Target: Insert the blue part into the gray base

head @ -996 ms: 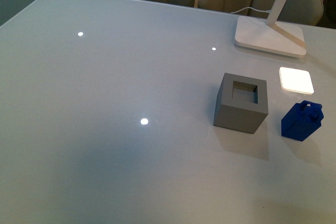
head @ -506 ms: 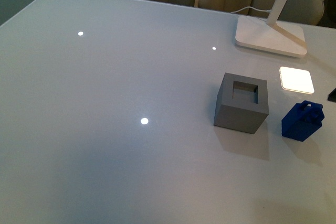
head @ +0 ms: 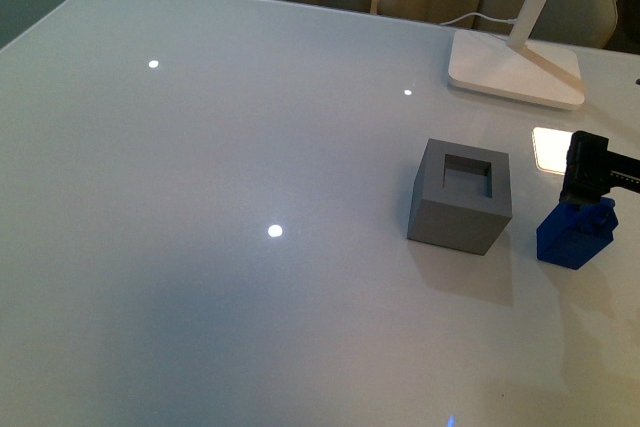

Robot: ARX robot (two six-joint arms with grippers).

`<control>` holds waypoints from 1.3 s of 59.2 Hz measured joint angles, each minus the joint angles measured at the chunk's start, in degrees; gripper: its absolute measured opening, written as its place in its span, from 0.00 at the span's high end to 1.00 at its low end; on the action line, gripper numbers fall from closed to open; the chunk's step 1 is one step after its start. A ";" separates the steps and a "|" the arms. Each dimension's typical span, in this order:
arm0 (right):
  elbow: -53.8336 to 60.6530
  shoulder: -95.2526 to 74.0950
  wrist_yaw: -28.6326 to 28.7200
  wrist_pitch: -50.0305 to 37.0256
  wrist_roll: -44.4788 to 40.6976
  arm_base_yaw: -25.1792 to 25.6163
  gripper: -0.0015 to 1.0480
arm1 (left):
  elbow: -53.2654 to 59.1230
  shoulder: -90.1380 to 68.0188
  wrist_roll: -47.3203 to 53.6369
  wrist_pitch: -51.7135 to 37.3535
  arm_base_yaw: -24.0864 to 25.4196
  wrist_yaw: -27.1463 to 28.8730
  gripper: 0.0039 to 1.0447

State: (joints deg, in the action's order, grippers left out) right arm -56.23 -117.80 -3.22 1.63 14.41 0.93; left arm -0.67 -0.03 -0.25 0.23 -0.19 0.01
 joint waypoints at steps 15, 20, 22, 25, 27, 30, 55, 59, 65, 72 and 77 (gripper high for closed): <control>-2.95 -4.50 -0.68 0.79 1.51 -0.24 0.15 | 0.00 0.00 0.00 0.00 0.00 0.00 0.07; -3.43 -5.57 -1.07 1.14 2.21 -0.46 0.33 | 0.00 0.00 0.00 0.00 0.00 0.00 0.07; -3.43 -5.70 -1.09 1.14 2.43 -0.55 0.39 | 0.00 0.00 0.00 0.00 0.00 0.00 0.07; -3.45 -5.70 -1.14 1.18 2.78 -0.57 0.51 | 0.00 0.00 0.00 0.00 0.00 0.00 0.07; -3.45 -5.68 -1.16 1.20 2.82 -0.57 0.54 | 0.00 0.00 0.00 0.00 0.00 0.00 0.07; -3.37 -5.42 -1.05 1.29 3.04 -0.57 0.56 | 0.00 0.00 0.00 0.00 0.00 0.00 0.07; -0.11 12.63 0.87 6.51 6.29 -5.57 0.57 | 0.00 0.00 0.00 0.00 0.00 0.00 0.07; -1.11 14.34 0.44 7.89 7.13 -7.65 0.57 | 0.00 0.00 0.00 0.00 0.00 0.00 0.07; -3.50 14.49 -0.66 9.88 8.70 -11.61 0.57 | 0.00 0.00 0.00 0.00 0.00 0.00 0.07; -6.86 12.28 -1.81 11.39 10.51 -15.32 0.57 | 0.00 0.00 0.00 0.00 0.00 0.00 0.07; -8.87 10.54 -2.21 11.80 11.47 -16.59 0.57 | 0.00 0.00 -0.02 0.00 0.00 0.00 0.07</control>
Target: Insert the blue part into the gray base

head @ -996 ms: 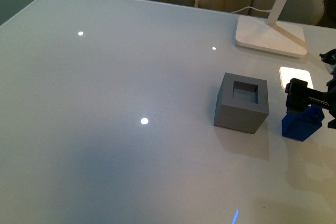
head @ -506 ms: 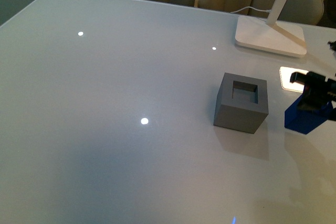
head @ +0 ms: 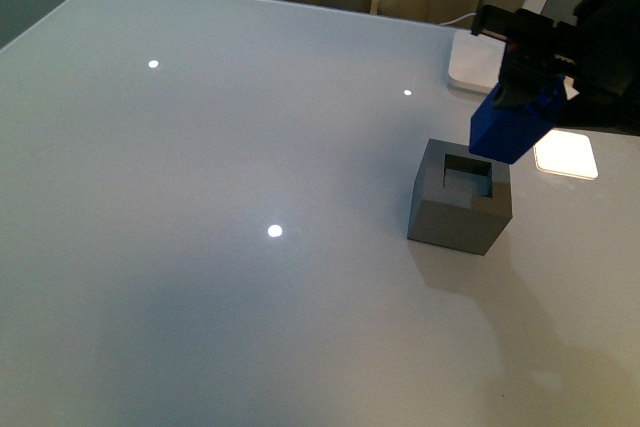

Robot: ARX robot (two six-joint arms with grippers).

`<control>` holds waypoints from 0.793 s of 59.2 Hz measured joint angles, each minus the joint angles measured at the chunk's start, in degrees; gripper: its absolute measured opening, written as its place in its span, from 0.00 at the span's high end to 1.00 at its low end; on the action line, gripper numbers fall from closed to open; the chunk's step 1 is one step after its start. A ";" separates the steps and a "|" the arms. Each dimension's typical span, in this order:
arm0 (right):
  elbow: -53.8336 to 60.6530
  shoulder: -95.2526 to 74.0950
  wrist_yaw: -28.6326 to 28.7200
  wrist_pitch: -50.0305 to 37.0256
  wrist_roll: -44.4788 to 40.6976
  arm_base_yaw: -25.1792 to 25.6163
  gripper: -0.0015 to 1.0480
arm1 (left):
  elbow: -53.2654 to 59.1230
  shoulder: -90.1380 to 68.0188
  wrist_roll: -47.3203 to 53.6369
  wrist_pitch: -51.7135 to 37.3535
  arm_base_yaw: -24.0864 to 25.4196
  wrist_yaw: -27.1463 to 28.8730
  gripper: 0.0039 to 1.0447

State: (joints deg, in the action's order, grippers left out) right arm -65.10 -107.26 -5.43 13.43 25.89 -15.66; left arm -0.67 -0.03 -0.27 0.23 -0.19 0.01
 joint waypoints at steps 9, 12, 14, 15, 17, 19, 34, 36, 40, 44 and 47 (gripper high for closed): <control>-2.93 -5.03 -0.72 0.70 1.31 -1.11 0.57 | 0.00 0.00 0.02 0.00 0.00 0.00 0.07; -3.26 -5.99 -0.72 0.68 1.38 -1.09 0.57 | 0.00 0.00 0.02 0.00 0.00 0.00 0.07; -3.43 -6.47 -0.74 0.68 1.44 -1.03 0.57 | -0.02 0.00 0.02 0.00 0.00 0.00 0.07; -3.48 -6.56 -0.76 0.68 1.49 -1.01 0.57 | 0.00 0.00 0.00 0.00 0.00 0.00 0.07; -3.61 -6.99 -0.79 0.68 1.51 -0.94 0.57 | 0.00 0.00 0.02 0.00 0.00 0.00 0.07; -3.72 -7.32 -0.79 0.68 1.53 -0.87 0.57 | 0.00 0.00 0.02 0.00 0.00 0.00 0.07; -3.82 -8.59 -0.76 0.48 1.53 -0.50 0.57 | 0.00 0.00 0.02 0.00 0.00 0.00 0.07; -3.82 -8.59 -0.76 0.48 1.53 -0.48 0.57 | 0.00 0.00 0.02 0.00 0.00 0.00 0.07; -3.82 -8.61 -0.76 0.52 1.53 -0.39 0.57 | 0.00 0.00 0.02 0.00 0.00 0.00 0.07; -3.82 -8.63 -0.76 0.76 1.53 -0.37 0.57 | 0.00 0.00 0.02 0.00 0.00 0.00 0.07; -3.82 -8.63 -0.74 1.01 1.53 -0.37 0.57 | 0.00 0.00 0.02 0.00 0.00 0.00 0.07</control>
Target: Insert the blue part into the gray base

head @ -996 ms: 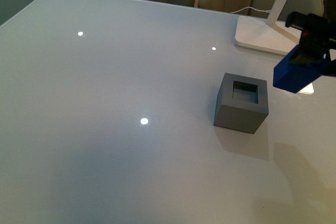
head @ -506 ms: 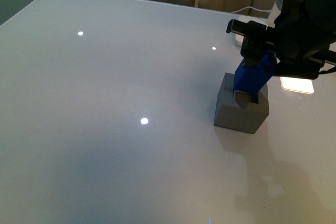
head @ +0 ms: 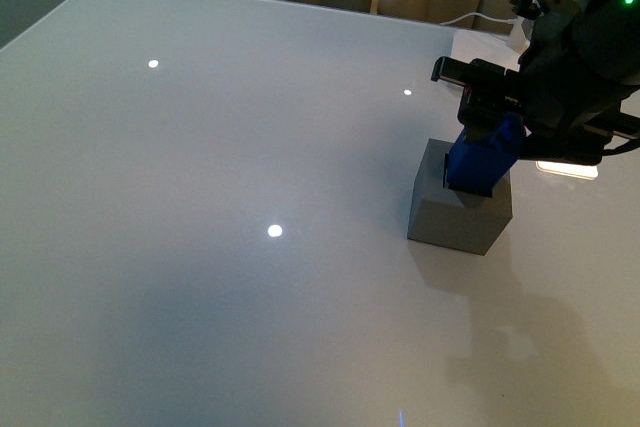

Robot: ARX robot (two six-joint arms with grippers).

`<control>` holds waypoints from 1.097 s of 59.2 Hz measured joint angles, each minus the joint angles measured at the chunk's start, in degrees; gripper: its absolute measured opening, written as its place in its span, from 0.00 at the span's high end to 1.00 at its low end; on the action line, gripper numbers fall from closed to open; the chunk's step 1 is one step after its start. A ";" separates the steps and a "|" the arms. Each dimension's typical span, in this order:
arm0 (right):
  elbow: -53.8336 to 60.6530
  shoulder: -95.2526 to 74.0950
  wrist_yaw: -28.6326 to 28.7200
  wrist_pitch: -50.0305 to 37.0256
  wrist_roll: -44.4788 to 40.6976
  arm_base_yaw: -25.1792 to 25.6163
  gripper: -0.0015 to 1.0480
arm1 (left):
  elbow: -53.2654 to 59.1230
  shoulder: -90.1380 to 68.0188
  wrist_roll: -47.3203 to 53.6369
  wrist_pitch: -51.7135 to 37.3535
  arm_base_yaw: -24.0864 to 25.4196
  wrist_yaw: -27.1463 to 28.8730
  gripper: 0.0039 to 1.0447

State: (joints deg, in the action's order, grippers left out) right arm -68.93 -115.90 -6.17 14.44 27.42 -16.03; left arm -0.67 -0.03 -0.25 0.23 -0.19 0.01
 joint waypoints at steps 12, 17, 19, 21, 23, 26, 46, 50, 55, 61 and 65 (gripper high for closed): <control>0.04 0.00 1.07 1.01 0.00 -0.07 0.57 | 0.00 0.00 0.00 0.00 0.00 0.00 0.07; 0.15 0.04 1.07 1.07 -0.02 -0.09 0.57 | 0.00 0.00 -0.02 0.00 0.00 0.00 0.07; 0.20 0.04 1.07 1.11 -0.02 -0.09 0.57 | 0.00 0.00 0.00 0.00 0.00 0.00 0.07; 0.20 0.04 1.07 1.22 -0.02 -0.07 0.57 | 0.00 0.00 0.00 0.00 0.00 0.00 0.07; 0.20 0.04 1.07 1.25 -0.02 -0.07 0.57 | 0.00 0.00 0.00 0.00 0.00 0.00 0.07; 0.20 0.04 1.14 1.33 -0.02 -0.02 0.57 | 0.00 0.00 0.00 0.00 0.00 0.00 0.07; 0.33 -0.66 1.68 0.33 0.04 0.31 0.13 | 0.00 0.00 0.00 0.00 0.00 0.00 0.07; 0.98 -0.44 1.66 -0.81 0.17 0.31 0.08 | 0.00 0.00 0.00 0.00 0.00 0.00 0.07; 3.02 1.05 1.14 -2.43 0.09 0.33 0.09 | 0.00 0.00 0.00 0.00 0.00 0.00 0.07; 6.56 4.90 -0.55 -5.16 -0.24 0.35 0.09 | 0.00 0.00 0.00 0.00 0.00 0.00 0.07; 8.87 8.11 -3.26 -6.91 -1.46 0.33 0.09 | 0.00 0.00 0.00 0.00 0.00 0.00 0.07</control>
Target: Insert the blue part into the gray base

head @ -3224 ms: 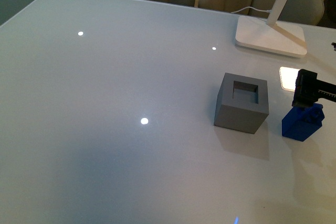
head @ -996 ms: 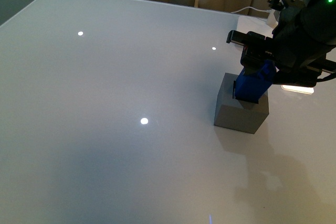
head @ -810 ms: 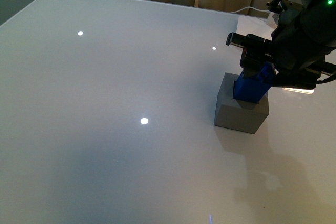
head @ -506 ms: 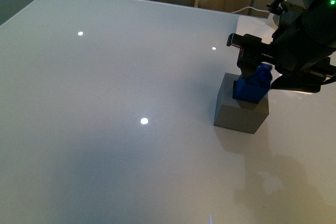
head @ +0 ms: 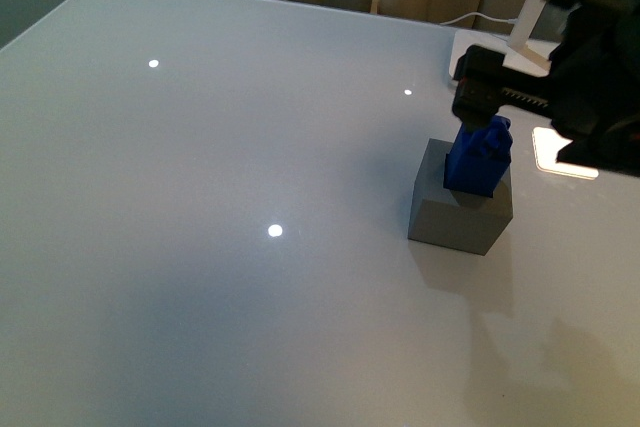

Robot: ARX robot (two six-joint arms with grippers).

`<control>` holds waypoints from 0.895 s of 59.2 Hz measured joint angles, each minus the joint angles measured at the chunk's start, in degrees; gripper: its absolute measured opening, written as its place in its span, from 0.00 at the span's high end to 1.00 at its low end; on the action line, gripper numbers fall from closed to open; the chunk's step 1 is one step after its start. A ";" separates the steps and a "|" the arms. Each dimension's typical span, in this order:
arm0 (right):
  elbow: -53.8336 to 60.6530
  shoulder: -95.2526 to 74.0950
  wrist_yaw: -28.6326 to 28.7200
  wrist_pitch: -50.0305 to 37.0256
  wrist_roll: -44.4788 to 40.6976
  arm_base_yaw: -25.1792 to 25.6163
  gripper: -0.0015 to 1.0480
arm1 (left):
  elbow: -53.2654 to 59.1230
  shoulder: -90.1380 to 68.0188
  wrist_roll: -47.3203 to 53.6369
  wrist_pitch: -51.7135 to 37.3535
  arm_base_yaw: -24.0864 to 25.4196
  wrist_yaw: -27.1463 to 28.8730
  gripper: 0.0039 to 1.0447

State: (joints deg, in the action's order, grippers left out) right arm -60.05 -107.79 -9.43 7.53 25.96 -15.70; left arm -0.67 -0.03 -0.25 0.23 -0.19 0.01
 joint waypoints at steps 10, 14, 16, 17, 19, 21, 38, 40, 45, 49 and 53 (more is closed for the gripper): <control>7.41 12.39 -5.92 -4.26 -2.91 -0.57 0.09 | 0.00 0.00 0.00 0.00 0.00 0.00 0.07; 9.16 15.43 -6.32 -5.29 -3.61 -0.83 0.09 | 0.00 0.00 0.00 0.00 0.00 0.00 0.07; 11.91 15.67 -6.71 -13.53 -6.67 -0.81 0.13 | 0.00 0.00 0.00 0.00 0.00 -0.02 0.07; 14.19 15.93 -6.58 -20.26 -8.79 -0.63 0.16 | 0.00 0.00 -0.02 0.00 0.00 0.00 0.07; 19.28 16.02 -5.75 -33.51 -12.74 -0.11 0.23 | 0.00 0.00 0.00 0.00 0.00 0.00 0.07; 24.96 16.04 -4.72 -45.75 -17.16 0.46 0.29 | 0.00 0.00 -0.02 0.00 0.00 0.00 0.07; 45.20 29.46 0.72 -70.77 -24.85 6.78 0.86 | -0.02 0.00 -0.02 0.00 0.00 0.00 0.07; 46.56 29.68 1.16 -71.89 -25.00 7.17 0.92 | 0.00 0.00 -0.02 0.00 0.00 0.02 0.07; 49.53 32.00 2.25 -71.38 -25.55 8.11 0.98 | 0.00 0.00 0.00 0.00 0.00 0.00 0.07; 51.19 35.28 3.08 -70.10 -25.59 8.90 0.98 | 0.00 0.00 -0.02 0.00 0.00 0.02 0.07; 52.59 38.69 3.54 -68.35 -25.59 9.75 0.98 | 0.00 0.00 0.00 0.00 0.00 0.00 0.07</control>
State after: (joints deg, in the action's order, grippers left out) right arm -7.46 -69.10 -5.89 -60.82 0.36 -5.96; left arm -0.67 -0.03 -0.25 0.23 -0.19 0.01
